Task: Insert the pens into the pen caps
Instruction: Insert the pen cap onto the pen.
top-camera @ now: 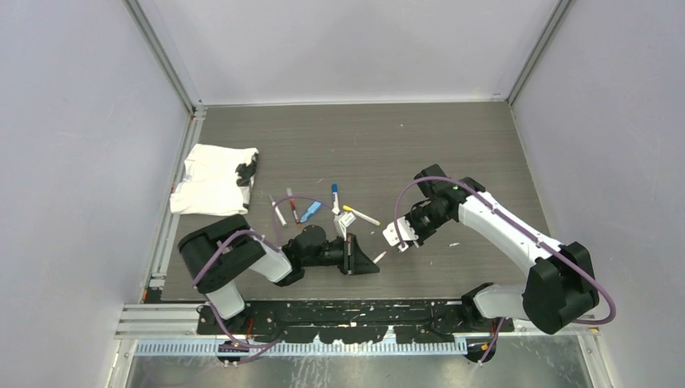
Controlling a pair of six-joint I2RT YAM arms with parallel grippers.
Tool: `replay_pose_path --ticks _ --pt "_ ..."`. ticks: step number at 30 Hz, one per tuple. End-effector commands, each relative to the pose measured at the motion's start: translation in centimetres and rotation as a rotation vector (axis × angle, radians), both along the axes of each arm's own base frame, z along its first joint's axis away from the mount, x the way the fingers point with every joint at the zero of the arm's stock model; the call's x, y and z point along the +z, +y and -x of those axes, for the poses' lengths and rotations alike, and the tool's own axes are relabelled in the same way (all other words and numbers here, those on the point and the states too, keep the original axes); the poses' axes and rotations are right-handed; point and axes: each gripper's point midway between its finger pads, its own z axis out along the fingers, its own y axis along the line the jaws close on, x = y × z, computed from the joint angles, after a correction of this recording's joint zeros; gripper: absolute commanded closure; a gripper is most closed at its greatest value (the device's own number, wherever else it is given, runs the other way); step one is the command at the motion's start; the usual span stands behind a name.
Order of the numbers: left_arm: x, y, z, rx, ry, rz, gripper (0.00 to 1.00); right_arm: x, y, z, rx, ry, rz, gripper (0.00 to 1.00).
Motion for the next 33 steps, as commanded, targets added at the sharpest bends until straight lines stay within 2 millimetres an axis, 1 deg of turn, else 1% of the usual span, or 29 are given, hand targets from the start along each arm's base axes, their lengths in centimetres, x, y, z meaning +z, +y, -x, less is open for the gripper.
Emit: replay_pose_path --ticks 1,5,9,20,33 --pt "3.3 -1.8 -0.8 -0.006 -0.007 0.162 0.99 -0.1 0.5 0.1 0.012 -0.041 0.006 0.99" --pt "3.0 -2.2 -1.1 0.001 0.017 0.168 0.99 -0.4 1.1 0.6 0.045 -0.046 0.013 0.99" --pt "2.7 -2.2 -1.2 0.012 0.023 0.162 0.99 -0.9 1.2 0.5 0.051 -0.057 0.042 0.99" --pt "2.4 -2.2 -1.4 0.020 0.028 0.151 0.99 -0.5 1.7 0.9 0.068 -0.057 0.021 0.99" --pt "2.0 -1.5 -2.0 0.056 0.034 0.134 0.99 0.0 1.9 1.5 0.097 -0.045 0.006 0.99"
